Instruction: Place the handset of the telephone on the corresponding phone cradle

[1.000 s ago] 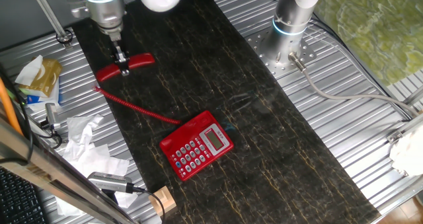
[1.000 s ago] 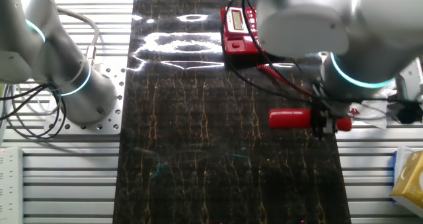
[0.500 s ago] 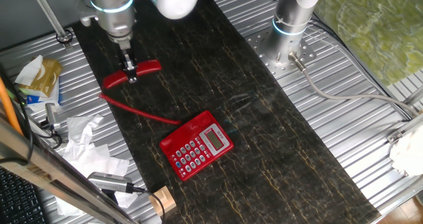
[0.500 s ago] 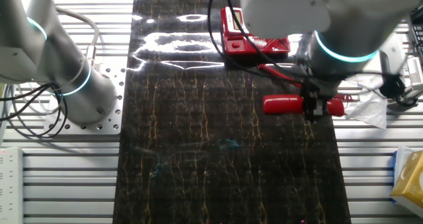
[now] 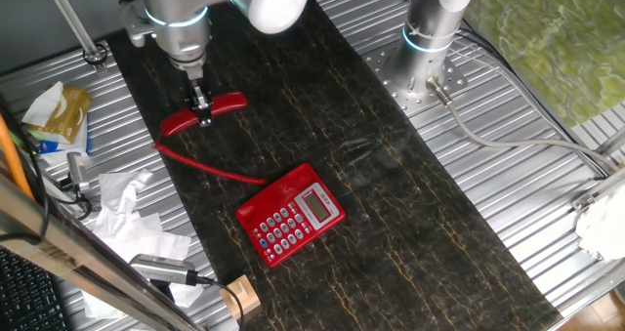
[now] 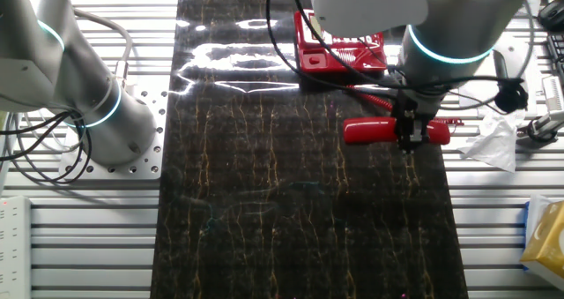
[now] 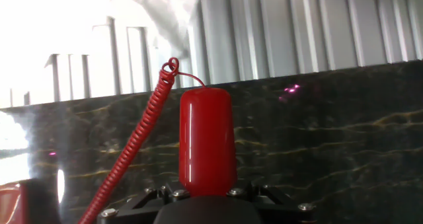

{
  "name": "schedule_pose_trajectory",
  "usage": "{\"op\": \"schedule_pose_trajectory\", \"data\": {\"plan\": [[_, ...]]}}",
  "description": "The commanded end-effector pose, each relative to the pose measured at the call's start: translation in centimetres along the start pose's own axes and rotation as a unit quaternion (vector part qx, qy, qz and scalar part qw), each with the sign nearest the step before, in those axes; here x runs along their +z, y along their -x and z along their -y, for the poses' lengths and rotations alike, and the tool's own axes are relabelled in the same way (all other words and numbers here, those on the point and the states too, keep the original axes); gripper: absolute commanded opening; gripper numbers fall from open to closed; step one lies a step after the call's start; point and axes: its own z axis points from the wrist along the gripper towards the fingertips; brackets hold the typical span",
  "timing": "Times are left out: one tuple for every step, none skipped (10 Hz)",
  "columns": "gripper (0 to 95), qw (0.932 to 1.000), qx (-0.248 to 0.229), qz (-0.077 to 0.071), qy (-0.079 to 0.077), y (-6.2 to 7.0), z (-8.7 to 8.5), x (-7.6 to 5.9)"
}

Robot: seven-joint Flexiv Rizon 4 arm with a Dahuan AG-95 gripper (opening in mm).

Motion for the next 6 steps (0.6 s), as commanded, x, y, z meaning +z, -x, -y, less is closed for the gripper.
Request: {"op": "schedule_pose_trajectory", "data": {"plan": [[0.0, 1.0, 0.009, -0.001, -0.004, -0.01, -0.02, 0.16], [0.0, 1.0, -0.003, -0.002, 0.004, -0.01, -0.02, 0.16], [0.0, 0.9997, -0.023, -0.004, 0.008, -0.01, -0.02, 0.16], [0.0, 0.9986, -0.052, -0.007, 0.01, -0.01, -0.02, 0.16], [0.0, 0.9976, -0.067, -0.008, 0.011, -0.01, -0.02, 0.16], [0.0, 0.9967, -0.08, -0.012, 0.011, -0.01, -0.02, 0.16]]}}
